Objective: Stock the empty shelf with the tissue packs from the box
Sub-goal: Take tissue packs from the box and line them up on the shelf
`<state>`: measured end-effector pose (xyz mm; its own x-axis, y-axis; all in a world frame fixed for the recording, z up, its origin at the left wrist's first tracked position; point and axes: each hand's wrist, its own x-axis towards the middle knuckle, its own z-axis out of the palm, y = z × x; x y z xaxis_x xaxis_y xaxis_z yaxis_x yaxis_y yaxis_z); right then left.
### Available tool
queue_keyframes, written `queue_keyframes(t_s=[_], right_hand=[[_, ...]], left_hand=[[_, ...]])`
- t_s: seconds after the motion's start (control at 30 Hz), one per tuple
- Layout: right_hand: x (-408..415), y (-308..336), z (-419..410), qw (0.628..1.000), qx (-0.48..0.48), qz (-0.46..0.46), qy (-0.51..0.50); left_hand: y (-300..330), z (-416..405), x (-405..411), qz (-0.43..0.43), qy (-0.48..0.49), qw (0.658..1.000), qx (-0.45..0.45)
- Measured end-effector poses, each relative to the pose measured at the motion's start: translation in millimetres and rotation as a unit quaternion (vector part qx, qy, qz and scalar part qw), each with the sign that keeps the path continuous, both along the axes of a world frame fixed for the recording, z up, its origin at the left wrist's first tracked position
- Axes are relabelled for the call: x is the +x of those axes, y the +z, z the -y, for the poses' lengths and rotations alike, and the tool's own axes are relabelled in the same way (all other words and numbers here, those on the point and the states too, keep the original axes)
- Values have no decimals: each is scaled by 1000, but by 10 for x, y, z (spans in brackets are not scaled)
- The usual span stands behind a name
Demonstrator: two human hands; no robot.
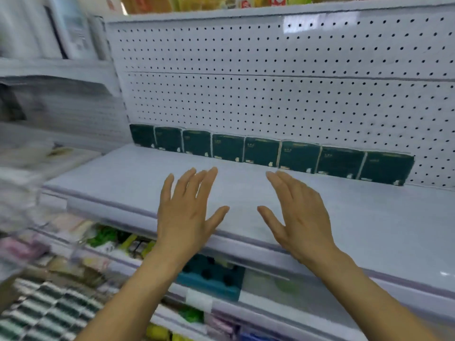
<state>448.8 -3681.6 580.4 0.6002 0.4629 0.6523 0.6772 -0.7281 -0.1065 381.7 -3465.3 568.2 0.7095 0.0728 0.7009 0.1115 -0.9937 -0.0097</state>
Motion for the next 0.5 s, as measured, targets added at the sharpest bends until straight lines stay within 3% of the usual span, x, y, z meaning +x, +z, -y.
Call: queue_keyframes(t_s=[0.3, 0.5], right_hand=[[-1086, -395, -2069, 986, -58, 11, 153], [-1779, -825, -3272, 972, -106, -19, 209]], left_hand=[[-295, -1690, -1692, -34, 121, 992, -10], [-686, -2749, -2700, -119, 201, 972, -27]])
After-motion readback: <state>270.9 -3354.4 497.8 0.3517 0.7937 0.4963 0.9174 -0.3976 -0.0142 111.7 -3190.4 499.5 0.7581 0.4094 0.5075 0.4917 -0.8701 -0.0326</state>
